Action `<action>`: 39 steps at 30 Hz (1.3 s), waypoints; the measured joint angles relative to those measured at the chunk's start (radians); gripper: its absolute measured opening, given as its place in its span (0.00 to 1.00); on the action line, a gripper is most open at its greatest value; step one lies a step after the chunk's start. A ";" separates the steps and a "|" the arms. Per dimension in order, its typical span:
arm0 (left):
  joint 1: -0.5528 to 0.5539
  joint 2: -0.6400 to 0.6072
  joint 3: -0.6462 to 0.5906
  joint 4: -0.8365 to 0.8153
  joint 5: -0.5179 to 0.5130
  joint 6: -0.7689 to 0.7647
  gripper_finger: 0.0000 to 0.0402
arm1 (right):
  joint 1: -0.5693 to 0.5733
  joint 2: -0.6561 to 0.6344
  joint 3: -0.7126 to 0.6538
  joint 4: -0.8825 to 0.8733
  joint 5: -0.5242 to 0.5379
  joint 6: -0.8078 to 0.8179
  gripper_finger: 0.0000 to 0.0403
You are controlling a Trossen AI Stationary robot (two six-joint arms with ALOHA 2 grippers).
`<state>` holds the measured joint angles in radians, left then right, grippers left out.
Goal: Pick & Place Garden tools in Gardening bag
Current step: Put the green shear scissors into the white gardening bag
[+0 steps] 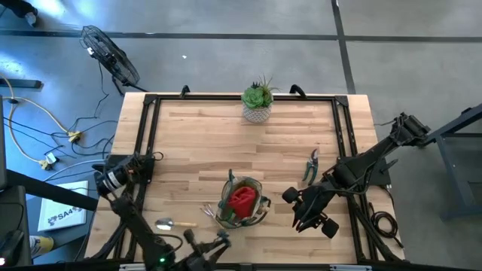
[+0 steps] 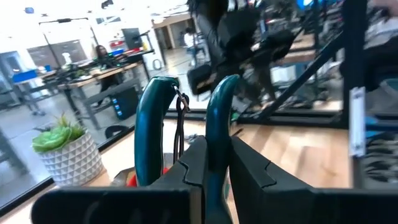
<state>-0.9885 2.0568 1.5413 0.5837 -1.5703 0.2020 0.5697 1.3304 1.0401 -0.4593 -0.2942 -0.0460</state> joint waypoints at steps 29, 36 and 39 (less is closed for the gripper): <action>0.023 -0.012 0.000 -0.340 0.000 -0.373 0.08 | 0.065 0.000 0.000 0.022 0.009 0.026 0.24; 0.025 -0.011 0.000 -0.453 0.001 -0.494 0.08 | 0.077 0.000 0.000 0.022 0.015 0.032 0.24; 0.011 -0.011 0.000 -0.496 0.001 -0.539 0.08 | 0.079 0.000 0.000 0.022 0.015 0.041 0.24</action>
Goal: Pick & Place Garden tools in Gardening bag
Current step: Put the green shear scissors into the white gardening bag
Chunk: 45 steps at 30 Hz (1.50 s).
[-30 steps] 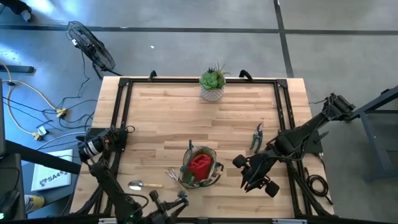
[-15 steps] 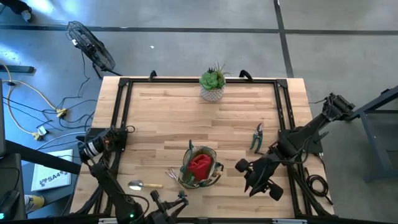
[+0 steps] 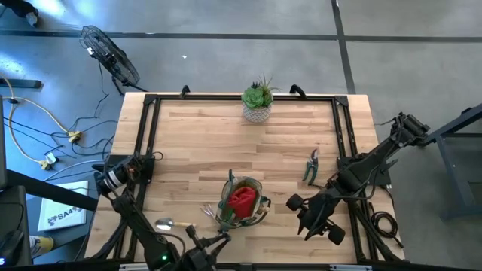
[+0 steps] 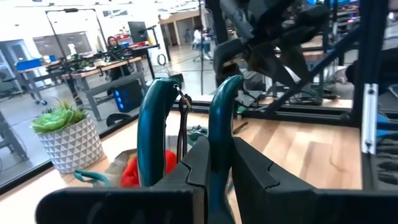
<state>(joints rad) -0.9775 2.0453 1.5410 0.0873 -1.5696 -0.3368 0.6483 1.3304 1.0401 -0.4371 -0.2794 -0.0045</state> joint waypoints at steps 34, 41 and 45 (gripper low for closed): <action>0.032 -0.028 -0.041 -0.045 -0.002 0.001 0.08 | 0.000 0.000 0.000 0.010 0.015 0.004 0.24; 0.060 -0.029 -0.041 -0.069 0.000 -0.006 0.08 | 0.000 0.000 0.000 0.010 0.015 0.004 0.24; 0.061 -0.029 -0.041 -0.069 0.000 -0.004 0.08 | 0.000 0.000 0.000 0.009 0.015 0.004 0.24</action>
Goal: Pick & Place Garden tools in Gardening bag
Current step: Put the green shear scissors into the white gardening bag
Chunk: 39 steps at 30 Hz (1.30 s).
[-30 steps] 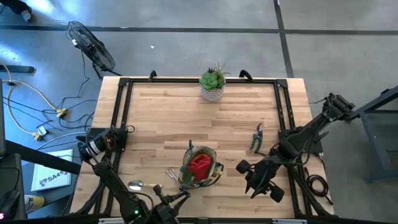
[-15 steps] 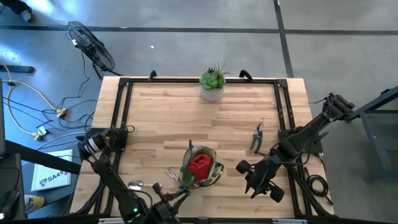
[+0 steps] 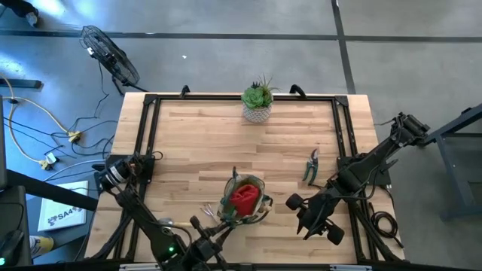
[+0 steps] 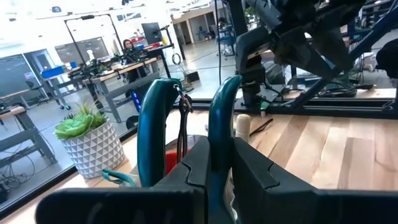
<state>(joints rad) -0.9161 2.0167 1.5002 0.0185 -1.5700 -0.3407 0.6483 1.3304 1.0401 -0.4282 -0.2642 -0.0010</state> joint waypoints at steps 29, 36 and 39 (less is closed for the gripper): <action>0.005 -0.010 -0.001 -0.134 0.003 -0.172 0.08 | 0.000 0.000 0.000 -0.003 0.000 -0.003 0.24; 0.000 0.032 -0.001 -0.136 0.001 -0.199 0.08 | 0.000 0.000 0.000 -0.003 0.000 -0.003 0.24; 0.004 0.032 -0.001 -0.157 0.000 -0.216 0.08 | 0.000 0.000 0.000 -0.002 0.000 -0.003 0.24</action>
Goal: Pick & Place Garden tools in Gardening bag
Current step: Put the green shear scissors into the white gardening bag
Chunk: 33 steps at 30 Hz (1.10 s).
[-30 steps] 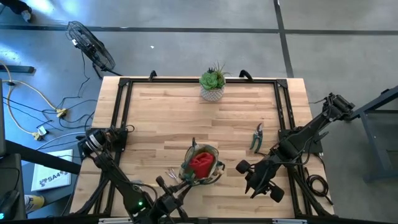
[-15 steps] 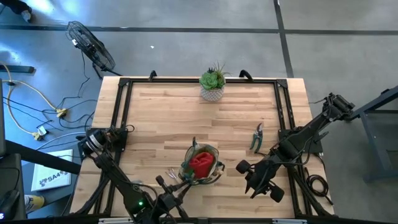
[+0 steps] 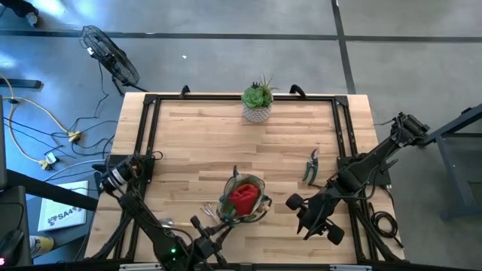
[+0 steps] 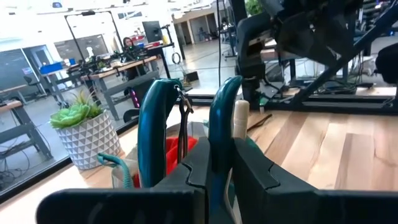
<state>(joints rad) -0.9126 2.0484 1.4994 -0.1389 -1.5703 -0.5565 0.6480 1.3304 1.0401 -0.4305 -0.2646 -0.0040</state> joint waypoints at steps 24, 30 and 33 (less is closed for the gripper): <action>0.088 -0.002 -0.158 -0.049 0.098 -0.262 0.08 | -0.001 0.000 0.000 0.010 0.002 -0.017 0.24; 0.088 -0.002 -0.158 -0.058 0.102 -0.261 0.08 | -0.002 0.000 0.000 0.011 0.002 -0.019 0.24; 0.088 -0.002 -0.158 -0.057 0.118 -0.260 0.12 | -0.002 0.000 0.000 0.011 0.002 -0.019 0.24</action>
<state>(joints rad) -0.8246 2.0468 1.3415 -0.1963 -1.4518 -0.8169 0.6460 1.3304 1.0401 -0.4191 -0.2627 -0.0231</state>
